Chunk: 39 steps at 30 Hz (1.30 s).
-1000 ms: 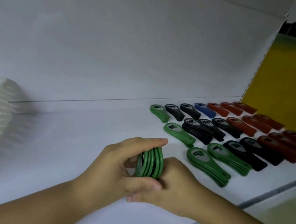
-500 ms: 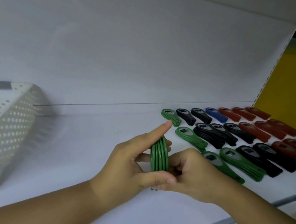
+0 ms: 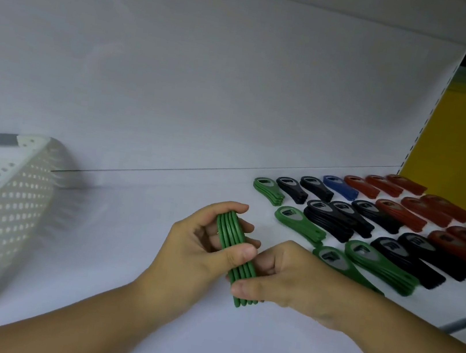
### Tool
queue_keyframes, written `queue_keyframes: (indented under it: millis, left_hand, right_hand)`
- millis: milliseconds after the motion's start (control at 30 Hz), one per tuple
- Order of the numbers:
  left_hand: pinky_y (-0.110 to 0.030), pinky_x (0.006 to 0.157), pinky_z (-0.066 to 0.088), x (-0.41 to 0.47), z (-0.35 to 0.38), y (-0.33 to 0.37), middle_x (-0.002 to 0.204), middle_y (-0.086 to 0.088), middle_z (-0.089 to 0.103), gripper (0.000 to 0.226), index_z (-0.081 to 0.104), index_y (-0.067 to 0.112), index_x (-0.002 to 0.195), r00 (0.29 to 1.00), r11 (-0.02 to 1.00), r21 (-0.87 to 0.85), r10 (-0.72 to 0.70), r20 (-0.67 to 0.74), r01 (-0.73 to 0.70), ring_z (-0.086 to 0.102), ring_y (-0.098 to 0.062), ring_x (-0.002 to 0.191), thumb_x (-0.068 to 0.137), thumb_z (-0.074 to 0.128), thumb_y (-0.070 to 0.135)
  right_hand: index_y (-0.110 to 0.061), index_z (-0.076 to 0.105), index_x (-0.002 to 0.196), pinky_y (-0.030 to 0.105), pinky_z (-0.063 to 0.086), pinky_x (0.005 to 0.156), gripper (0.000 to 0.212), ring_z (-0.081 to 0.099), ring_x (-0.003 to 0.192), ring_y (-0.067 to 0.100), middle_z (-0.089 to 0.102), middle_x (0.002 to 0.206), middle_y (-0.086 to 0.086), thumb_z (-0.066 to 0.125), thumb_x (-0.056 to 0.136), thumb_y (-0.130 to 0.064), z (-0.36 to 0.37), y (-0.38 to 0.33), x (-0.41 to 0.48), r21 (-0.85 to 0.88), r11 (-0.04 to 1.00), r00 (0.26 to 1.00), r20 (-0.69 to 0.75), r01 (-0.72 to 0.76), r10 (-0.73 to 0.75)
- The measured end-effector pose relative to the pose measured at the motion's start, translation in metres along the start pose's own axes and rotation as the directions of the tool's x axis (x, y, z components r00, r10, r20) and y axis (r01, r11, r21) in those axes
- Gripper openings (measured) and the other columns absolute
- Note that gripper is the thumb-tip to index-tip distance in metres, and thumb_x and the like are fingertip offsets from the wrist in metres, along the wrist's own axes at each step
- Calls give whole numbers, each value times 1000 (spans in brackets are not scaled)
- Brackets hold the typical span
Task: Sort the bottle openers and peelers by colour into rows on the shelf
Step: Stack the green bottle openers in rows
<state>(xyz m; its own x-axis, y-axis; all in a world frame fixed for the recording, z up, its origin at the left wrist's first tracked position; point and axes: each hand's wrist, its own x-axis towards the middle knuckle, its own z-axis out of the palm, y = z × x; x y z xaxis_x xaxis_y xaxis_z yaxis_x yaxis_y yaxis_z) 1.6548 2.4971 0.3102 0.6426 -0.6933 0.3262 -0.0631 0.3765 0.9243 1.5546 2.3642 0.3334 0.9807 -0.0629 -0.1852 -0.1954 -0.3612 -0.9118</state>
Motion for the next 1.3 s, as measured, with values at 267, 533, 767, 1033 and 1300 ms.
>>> queue_keyframes:
  millis: [267,533,767,1033,1300]
  left_hand:
    - [-24,89,53,10,-13,3,120,6,66,69,56,36,123,990,998,-34,-61,-128,57,61,-9,113,62,84,19]
    - [-5,73,41,24,-26,-13,99,14,63,20,66,29,86,966,848,472,-162,-200,240,57,9,75,77,74,13]
    - [-12,50,38,24,-29,-18,82,3,64,6,65,31,82,971,782,578,-212,-107,235,44,-1,46,81,67,26]
    - [-5,62,40,24,-29,-17,84,13,68,16,62,36,75,981,709,687,-192,-31,161,57,8,68,83,61,22]
    - [-5,57,38,22,-31,-20,83,10,68,21,66,32,76,979,752,632,-196,-55,186,58,6,64,84,60,14]
  right_hand:
    - [-13,69,56,30,38,68,26,50,65,13,52,61,4,79,62,-36,-5,-14,24,-126,988,982,-175,-94,71]
    - [-14,50,72,22,32,47,37,47,58,14,50,69,1,80,65,-34,-57,-32,119,-476,746,853,-466,-465,234]
    - [-12,43,63,22,21,43,35,26,44,13,36,53,2,73,77,-25,-86,-38,175,-579,537,789,-429,-613,439]
    - [-13,40,58,15,16,35,40,22,32,9,34,42,-1,72,80,-24,-95,-37,192,-664,456,795,-394,-593,461]
    - [-13,48,64,15,17,36,46,24,35,8,37,47,-4,72,77,-51,-102,-40,190,-643,463,772,-354,-611,528]
